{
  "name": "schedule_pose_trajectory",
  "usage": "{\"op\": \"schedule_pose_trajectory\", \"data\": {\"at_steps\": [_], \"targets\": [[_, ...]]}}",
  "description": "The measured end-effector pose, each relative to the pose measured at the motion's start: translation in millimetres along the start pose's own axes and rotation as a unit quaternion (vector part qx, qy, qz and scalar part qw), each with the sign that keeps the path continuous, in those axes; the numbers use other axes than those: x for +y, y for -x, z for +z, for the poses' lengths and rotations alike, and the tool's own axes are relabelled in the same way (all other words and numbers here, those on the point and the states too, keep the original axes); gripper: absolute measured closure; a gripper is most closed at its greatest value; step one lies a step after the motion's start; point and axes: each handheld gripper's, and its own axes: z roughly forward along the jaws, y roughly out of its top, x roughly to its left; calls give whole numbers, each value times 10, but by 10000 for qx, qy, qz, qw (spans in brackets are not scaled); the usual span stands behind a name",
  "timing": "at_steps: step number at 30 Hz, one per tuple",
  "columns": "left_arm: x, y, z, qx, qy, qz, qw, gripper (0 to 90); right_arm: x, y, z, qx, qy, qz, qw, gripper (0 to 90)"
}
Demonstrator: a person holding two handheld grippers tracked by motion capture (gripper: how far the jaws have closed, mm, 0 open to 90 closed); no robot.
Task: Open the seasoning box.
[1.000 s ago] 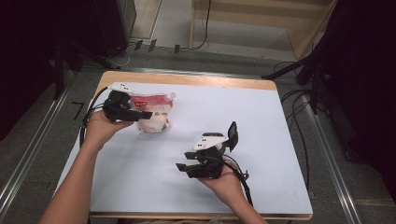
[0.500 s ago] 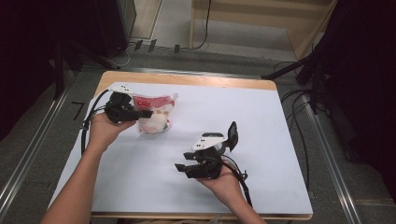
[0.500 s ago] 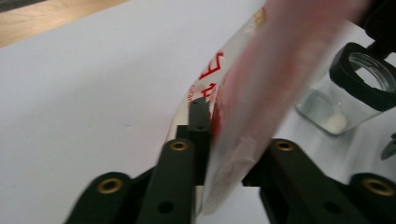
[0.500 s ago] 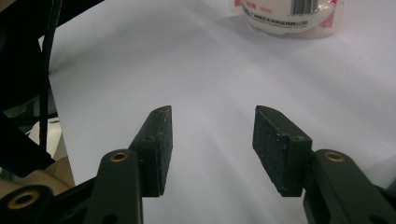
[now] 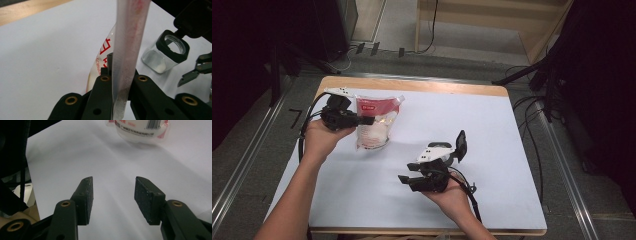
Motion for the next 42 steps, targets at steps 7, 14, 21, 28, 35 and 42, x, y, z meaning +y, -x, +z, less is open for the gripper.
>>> {"op": "schedule_pose_trajectory", "data": {"at_steps": [7, 14, 21, 28, 35, 42], "targets": [[97, 192, -205, -46, 72, 157, 9998, 900, 13, -28, 50, 96, 113, 78, 9999, 525], [159, 396, -360, -251, 62, 214, 9994, 900, 37, -84, 130, 93, 169, -20, 9998, 540], [147, 471, -500, -359, 75, 108, 9993, 900, 85, -73, 170, 70, 225, -98, 9997, 535], [123, 552, -519, -406, -56, 202, 9990, 900, 95, -115, 326, 95, 169, -48, 9998, 562], [99, 665, -492, -383, -213, 293, 9986, 900, 65, -156, 476, 13, 63, -105, 9999, 558], [76, 782, -455, -492, -338, 357, 9976, 900, 9, -65, 552, 32, 44, 176, 9998, 556]]}}
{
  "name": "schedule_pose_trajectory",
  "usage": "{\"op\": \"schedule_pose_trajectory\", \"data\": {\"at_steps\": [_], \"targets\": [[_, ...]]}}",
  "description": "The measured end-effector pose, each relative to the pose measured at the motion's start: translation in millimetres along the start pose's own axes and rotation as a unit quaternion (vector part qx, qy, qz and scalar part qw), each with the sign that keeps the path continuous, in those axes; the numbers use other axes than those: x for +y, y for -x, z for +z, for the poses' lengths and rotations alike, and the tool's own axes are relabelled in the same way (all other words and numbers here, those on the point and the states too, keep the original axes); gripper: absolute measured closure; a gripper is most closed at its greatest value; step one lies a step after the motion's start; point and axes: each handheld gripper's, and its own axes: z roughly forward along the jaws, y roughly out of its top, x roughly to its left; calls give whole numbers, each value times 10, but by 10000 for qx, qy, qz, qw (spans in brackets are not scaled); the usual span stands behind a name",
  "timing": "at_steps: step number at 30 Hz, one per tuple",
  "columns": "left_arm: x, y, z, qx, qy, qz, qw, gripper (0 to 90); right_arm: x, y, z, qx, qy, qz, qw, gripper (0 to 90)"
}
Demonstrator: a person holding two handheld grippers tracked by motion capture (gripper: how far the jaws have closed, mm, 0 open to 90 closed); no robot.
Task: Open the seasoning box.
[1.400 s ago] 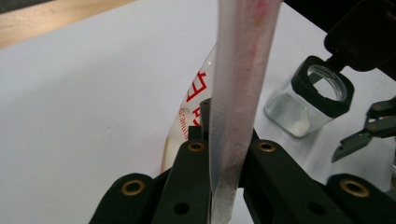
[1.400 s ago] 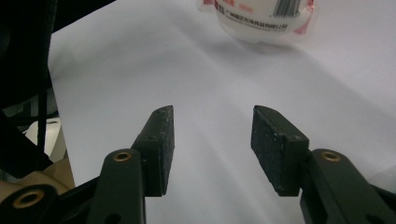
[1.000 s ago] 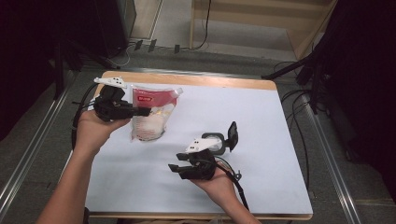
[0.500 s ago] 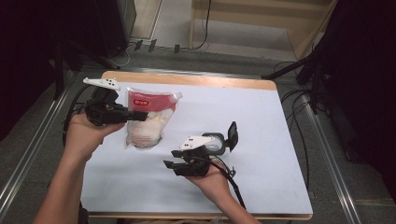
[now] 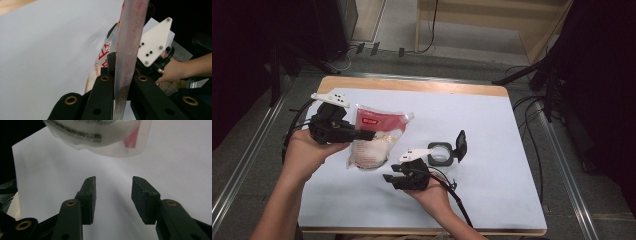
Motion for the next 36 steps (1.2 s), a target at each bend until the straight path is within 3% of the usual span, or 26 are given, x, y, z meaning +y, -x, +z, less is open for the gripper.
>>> {"op": "schedule_pose_trajectory", "data": {"at_steps": [9, 15, 25, 31, 33, 36], "targets": [[-12, 43, 69, -193, -89, -136, 9997, 900, -20, 22, 53, -56, -3, 79, 10000, 548], [2, 81, 130, -295, -190, -167, 9992, 900, -52, 56, 61, -238, 103, 111, 9996, 548], [14, 107, 84, -524, -78, -384, 9979, 900, -111, 88, 73, -480, 347, 163, 9981, 548], [-5, 54, 151, -559, -99, -558, 9968, 894, -116, 6, 60, -475, 397, -70, 9981, 589], [2, 66, 162, -507, -102, -523, 9973, 893, -121, -22, 57, -501, 378, -300, 9976, 591], [11, 78, 174, -478, -97, -499, 9976, 891, -121, -44, 53, -441, 379, -401, 9975, 591]]}}
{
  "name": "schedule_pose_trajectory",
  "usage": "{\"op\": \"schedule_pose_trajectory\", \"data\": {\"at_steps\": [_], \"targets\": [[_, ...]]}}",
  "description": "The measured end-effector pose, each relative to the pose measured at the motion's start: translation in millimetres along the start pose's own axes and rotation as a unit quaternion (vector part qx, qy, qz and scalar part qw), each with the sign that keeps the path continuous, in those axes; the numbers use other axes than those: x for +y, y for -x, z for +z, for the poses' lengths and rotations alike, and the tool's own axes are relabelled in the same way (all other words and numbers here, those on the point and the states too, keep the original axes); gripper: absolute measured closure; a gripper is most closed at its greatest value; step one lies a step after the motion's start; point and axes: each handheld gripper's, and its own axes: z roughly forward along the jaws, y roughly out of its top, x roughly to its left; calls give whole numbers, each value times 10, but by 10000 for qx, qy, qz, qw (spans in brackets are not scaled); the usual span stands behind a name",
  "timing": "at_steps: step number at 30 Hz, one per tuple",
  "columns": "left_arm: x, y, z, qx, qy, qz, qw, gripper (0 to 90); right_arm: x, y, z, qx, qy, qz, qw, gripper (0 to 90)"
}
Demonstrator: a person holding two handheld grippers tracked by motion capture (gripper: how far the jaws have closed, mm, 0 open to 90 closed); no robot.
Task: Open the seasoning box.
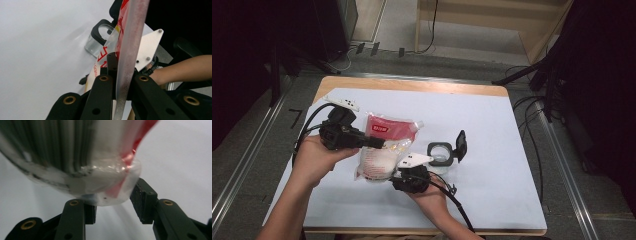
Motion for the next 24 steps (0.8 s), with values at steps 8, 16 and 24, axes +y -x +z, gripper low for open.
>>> {"op": "schedule_pose_trajectory", "data": {"at_steps": [8, 16, 24], "targets": [[31, 32, 81, 143, 42, 43, 9999, 879, 19, -115, -38, 92, 85, -436, 9990, 565], [74, 49, 226, 93, -21, 40, 9999, 867, 33, -261, -56, -101, 21, -940, 9955, 528], [113, 87, 362, 169, 6, 308, 9994, 847, 60, -270, -92, 126, -9, -737, 9972, 529]]}}
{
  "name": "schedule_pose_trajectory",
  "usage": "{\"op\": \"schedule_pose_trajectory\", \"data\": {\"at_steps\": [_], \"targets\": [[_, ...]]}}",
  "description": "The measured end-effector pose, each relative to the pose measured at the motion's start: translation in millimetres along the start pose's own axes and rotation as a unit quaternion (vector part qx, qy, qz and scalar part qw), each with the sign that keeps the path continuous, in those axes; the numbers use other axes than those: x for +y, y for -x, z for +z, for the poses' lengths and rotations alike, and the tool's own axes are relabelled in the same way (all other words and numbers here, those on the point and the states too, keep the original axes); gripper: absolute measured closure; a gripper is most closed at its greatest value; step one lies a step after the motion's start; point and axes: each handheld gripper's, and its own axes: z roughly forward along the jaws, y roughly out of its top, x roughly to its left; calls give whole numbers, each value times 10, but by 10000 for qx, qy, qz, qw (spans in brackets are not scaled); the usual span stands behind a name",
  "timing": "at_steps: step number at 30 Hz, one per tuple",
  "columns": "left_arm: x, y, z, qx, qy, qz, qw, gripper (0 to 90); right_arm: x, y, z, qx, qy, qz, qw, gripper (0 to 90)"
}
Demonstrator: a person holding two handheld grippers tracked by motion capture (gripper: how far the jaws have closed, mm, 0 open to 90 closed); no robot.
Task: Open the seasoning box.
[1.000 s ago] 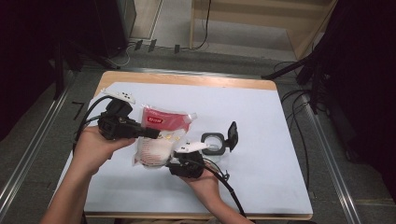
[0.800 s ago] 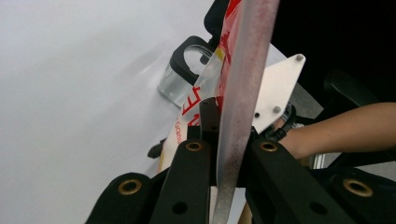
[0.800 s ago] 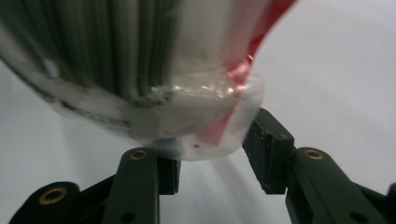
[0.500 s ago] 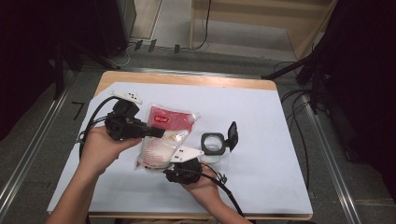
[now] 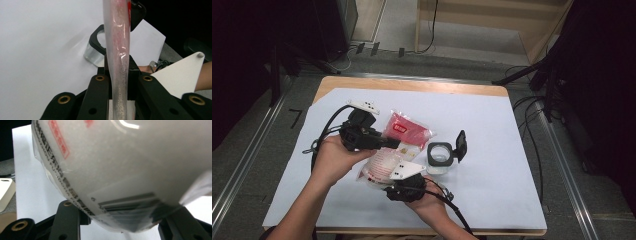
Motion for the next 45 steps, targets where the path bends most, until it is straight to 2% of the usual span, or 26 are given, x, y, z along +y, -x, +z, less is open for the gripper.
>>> {"op": "schedule_pose_trajectory", "data": {"at_steps": [3, 6, 7, 8, 15, 16, 17, 19, 22, 30, 34, 36, 40, 43, 45], "targets": [[-2, -1, 18, -34, 48, 98, 9999, 840, 7, 7, -18, 22, -30, 49, 10000, 530], [-4, 17, 58, -33, 109, 381, 9992, 816, 23, 13, -51, 139, 55, 179, 9997, 531], [-4, 17, 58, -33, 109, 381, 9992, 813, 23, 13, -51, 139, 55, 179, 9997, 531], [-9, 25, 84, -35, 131, 524, 9985, 808, 38, 10, -71, 229, 105, 284, 9993, 535], [-30, 7, 147, -202, 264, 544, 9980, 818, 66, -4, -104, 329, 112, 339, 9988, 547], [-30, 7, 161, -179, 238, 499, 9983, 817, 68, -10, -106, 351, 107, 319, 9988, 551], [-23, 8, 194, -173, 204, 312, 9992, 815, 73, -28, -107, 420, 106, 304, 9986, 562], [-19, 5, 205, -177, 191, 262, 9993, 813, 81, -53, -110, 402, 108, 257, 9988, 569], [-1, 16, 231, -172, 127, 52, 9998, 821, 88, -71, -114, 429, 88, 307, 9986, 573], [17, 38, 296, -199, 8, -8, 9998, 816, 84, -102, -95, 381, 37, 345, 9987, 560], [25, 56, 347, -230, -20, -27, 9997, 801, 68, -93, -86, 385, 57, 475, 9981, 564], [20, 51, 382, -301, -39, -92, 9995, 774, 66, -71, -96, 482, 88, 586, 9971, 580], [16, 49, 415, -366, -56, -79, 9993, 743, 74, -59, -112, 597, 136, 642, 9961, 589], [23, 43, 433, -422, -154, -148, 9989, 718, 82, -69, -126, 620, 147, 623, 9960, 596], [27, 36, 444, -438, -198, -204, 9986, 716, 80, -91, -126, 587, 125, 508, 9969, 598]]}}
